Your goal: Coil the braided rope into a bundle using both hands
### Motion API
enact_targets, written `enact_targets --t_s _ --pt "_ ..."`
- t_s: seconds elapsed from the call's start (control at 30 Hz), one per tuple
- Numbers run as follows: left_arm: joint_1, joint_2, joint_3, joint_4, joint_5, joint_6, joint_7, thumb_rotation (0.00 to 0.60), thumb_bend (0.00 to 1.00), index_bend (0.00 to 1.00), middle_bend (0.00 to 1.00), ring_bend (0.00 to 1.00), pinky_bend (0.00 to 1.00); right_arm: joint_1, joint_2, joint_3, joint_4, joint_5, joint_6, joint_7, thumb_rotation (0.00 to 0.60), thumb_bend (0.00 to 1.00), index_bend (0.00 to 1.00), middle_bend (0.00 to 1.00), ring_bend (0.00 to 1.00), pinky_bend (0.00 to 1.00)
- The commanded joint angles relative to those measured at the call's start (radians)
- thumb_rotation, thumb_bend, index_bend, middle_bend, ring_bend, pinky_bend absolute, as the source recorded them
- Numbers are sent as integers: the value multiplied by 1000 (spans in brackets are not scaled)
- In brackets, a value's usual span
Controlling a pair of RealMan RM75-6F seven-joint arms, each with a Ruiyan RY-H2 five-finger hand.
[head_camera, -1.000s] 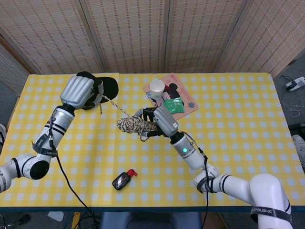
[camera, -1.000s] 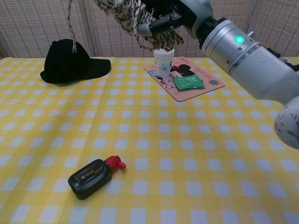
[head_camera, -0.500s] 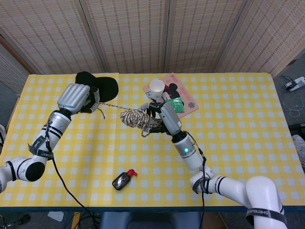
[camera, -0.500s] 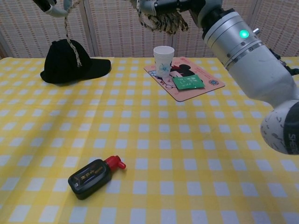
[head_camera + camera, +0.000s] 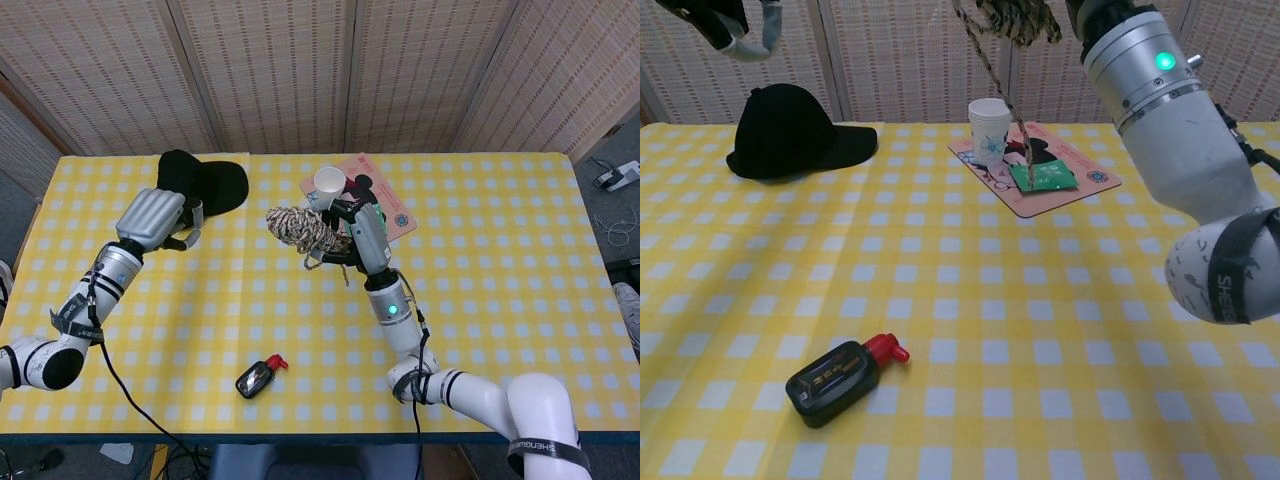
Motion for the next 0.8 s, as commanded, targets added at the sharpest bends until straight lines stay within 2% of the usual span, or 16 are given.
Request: enact_targets --t_s 0.03,0.33,0.43,0.6,0.73,0.8 --pt "1 2 4 2 0 -3 -2 600 395 689 1000 1000 1000 1 -8 11 8 8 9 -2 600 314 872 680 629 689" --pt "19 -1 13 17 3 -5 -38 600 394 687 1000 1000 1000 1 4 9 17 11 -3 -12 600 320 873 680 634 689" --pt "31 2 16 20 6 1 -53 600 393 632 1000 989 1000 -1 20 -1 12 6 -14 -34 600 322 873 680 634 689" --pt "60 -3 27 24 21 55 -46 600 389 471 968 873 1000 -12 50 -21 -4 -1 -30 -63 600 329 873 680 634 689" --pt "93 -16 36 26 29 126 -29 600 387 409 862 768 990 -25 79 -38 -24 -5 -46 -82 600 333 873 680 634 689" --pt "111 -25 39 29 35 166 -18 600 385 369 789 693 939 -31 95 -44 -38 -5 -55 -93 600 336 873 680 634 689"
